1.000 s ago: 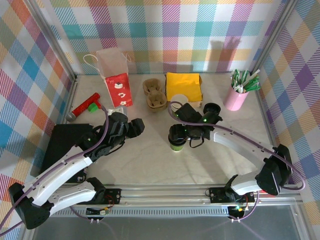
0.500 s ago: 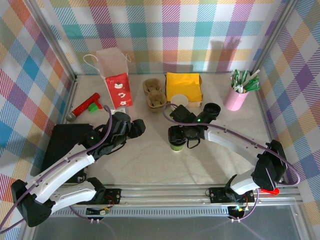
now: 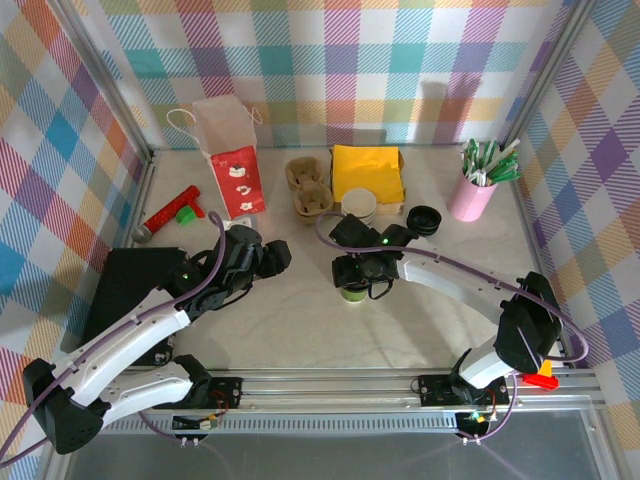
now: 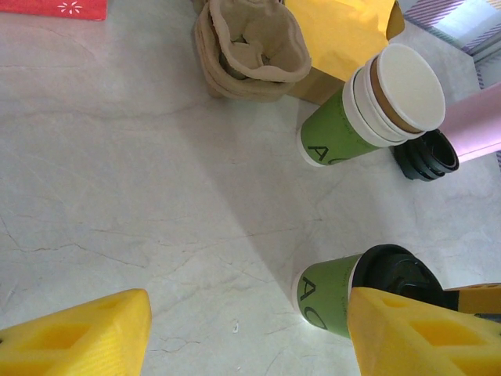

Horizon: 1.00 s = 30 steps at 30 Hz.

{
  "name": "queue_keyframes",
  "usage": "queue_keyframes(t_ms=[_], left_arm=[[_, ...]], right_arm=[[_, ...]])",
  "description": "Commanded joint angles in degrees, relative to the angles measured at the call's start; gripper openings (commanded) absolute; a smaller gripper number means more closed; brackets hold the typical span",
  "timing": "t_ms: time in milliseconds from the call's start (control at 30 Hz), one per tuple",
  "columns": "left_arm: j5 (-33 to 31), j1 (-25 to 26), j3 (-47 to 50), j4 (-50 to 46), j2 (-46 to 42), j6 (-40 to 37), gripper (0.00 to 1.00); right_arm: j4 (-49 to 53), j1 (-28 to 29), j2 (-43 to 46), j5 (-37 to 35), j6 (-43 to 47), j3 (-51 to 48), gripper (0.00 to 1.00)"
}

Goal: Pack the takeout coffee

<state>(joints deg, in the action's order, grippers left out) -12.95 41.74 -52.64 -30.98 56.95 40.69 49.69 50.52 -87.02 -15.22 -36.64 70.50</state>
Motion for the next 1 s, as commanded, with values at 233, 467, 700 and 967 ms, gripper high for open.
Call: queue_keyframes(t_ms=[233, 467, 700, 967], left_arm=[[1.01, -0.97, 1.32, 1.71, 0.44, -0.43, 0.67], [1.34, -0.96, 1.59, 2.01, 0.79, -0.43, 0.67], [1.60, -1.05, 1.49, 2.33, 1.07, -0.43, 0.67], [1.68, -1.05, 1.82, 2.15, 0.59, -0.52, 0.67]], right_arm=[[3.01, 1.01, -1.83, -2.61, -1.35, 1.75, 0.77], [4.66, 1.25, -2.53, -2.21, -1.14, 2.75, 0.77], [7.07, 1.25, -3.05, -1.39, -0.99, 4.45, 0.77], [8.79, 1.25, -4.71, -1.11, -1.58, 5.70, 0.77]])
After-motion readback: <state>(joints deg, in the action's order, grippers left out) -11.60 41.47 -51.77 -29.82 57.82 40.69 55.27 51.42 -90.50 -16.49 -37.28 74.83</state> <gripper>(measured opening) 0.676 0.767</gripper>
